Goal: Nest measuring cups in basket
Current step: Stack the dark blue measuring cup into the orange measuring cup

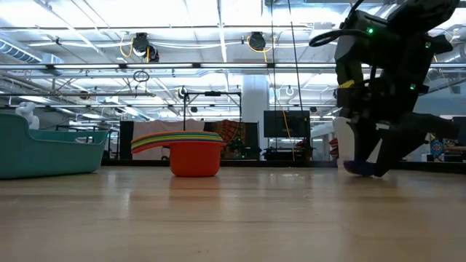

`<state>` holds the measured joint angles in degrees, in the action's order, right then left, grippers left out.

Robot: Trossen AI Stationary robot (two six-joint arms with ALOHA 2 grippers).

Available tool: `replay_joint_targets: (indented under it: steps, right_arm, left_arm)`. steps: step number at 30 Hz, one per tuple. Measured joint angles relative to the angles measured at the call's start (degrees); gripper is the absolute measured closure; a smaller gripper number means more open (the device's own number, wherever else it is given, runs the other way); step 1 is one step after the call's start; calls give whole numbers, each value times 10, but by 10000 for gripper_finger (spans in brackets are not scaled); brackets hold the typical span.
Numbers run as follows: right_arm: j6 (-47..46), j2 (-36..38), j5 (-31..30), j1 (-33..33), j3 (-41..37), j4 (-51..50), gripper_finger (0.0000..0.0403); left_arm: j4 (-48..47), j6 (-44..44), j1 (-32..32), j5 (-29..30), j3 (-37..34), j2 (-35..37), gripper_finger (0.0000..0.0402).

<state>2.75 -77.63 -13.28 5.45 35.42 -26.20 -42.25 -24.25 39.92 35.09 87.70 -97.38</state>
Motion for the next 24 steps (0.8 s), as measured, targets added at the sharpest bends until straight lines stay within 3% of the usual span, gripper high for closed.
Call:
replay_joint_targets:
  steps: [7,12,19,24]
  right_arm:
    - [-16,0,0,0,0,28,256]
    - [-41,0,1,-1,0,-19,382]
    - [-80,0,-3,0,9,-12,400]
    - [-77,-2,-46,16,93,96,401]
  left_arm:
    - [-1,-5,4,0,0,0,266]
    - [-3,-5,3,0,0,0,266]
    - [-12,-5,4,0,0,0,266]
    - [-32,-4,4,13,0,0,266]
